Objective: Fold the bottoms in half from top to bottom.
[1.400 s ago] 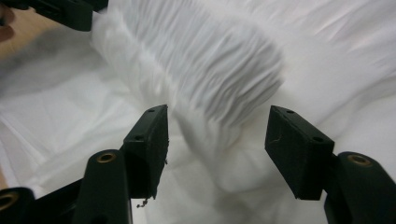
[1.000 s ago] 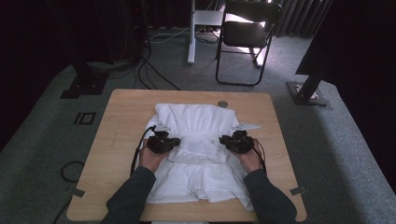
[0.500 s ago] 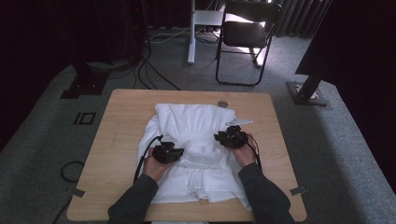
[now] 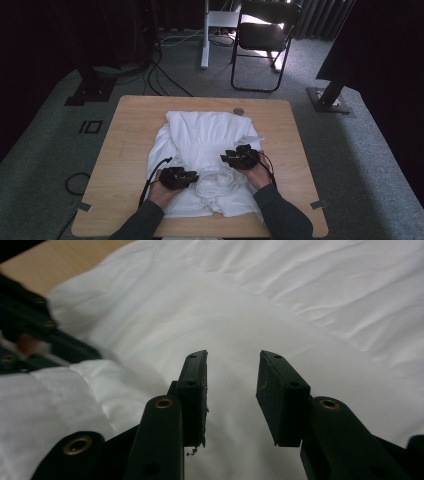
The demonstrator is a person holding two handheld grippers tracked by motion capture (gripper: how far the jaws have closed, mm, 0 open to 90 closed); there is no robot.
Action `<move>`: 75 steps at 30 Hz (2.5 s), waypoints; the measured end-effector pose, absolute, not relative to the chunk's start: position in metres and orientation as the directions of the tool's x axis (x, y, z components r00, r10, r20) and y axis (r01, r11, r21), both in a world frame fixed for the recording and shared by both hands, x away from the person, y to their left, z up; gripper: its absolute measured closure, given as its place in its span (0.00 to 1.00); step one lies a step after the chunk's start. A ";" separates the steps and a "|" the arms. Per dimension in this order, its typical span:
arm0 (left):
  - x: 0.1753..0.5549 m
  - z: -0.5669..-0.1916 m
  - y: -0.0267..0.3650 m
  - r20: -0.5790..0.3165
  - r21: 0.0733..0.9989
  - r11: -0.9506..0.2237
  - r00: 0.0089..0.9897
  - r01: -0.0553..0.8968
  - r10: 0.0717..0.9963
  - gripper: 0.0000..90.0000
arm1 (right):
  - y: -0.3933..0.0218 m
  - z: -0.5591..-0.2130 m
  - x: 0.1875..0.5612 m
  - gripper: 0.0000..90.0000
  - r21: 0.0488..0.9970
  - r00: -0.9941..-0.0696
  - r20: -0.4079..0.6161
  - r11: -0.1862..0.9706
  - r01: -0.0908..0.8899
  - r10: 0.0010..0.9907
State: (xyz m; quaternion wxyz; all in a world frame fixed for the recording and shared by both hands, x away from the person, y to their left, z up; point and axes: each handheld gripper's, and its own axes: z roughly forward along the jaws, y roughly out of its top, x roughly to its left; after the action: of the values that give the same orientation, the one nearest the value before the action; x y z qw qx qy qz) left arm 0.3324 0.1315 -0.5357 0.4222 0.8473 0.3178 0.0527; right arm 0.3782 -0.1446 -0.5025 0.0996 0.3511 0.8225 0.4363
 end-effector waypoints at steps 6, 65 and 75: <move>0.329 -0.536 0.135 -0.190 0.739 -0.452 0.798 0.499 0.572 0.80 | -0.145 -0.514 0.351 0.70 0.785 -0.755 0.163 0.380 0.489 0.635; 0.382 -0.551 0.160 -0.108 0.735 -0.340 0.596 0.586 0.796 0.63 | -0.181 -0.556 0.395 0.50 0.743 -0.586 0.111 0.325 0.585 0.802; 0.380 -0.516 0.181 -0.072 0.792 -0.278 0.535 0.543 0.842 0.45 | -0.184 -0.558 0.379 0.51 0.746 -0.617 0.112 0.344 0.570 0.779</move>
State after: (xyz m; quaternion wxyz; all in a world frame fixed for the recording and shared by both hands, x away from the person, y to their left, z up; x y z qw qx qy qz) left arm 0.3798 0.1805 -0.5162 0.4035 0.7777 0.4452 0.1848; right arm 0.3785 -0.1838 -0.5577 0.1329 0.4167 0.8089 0.3929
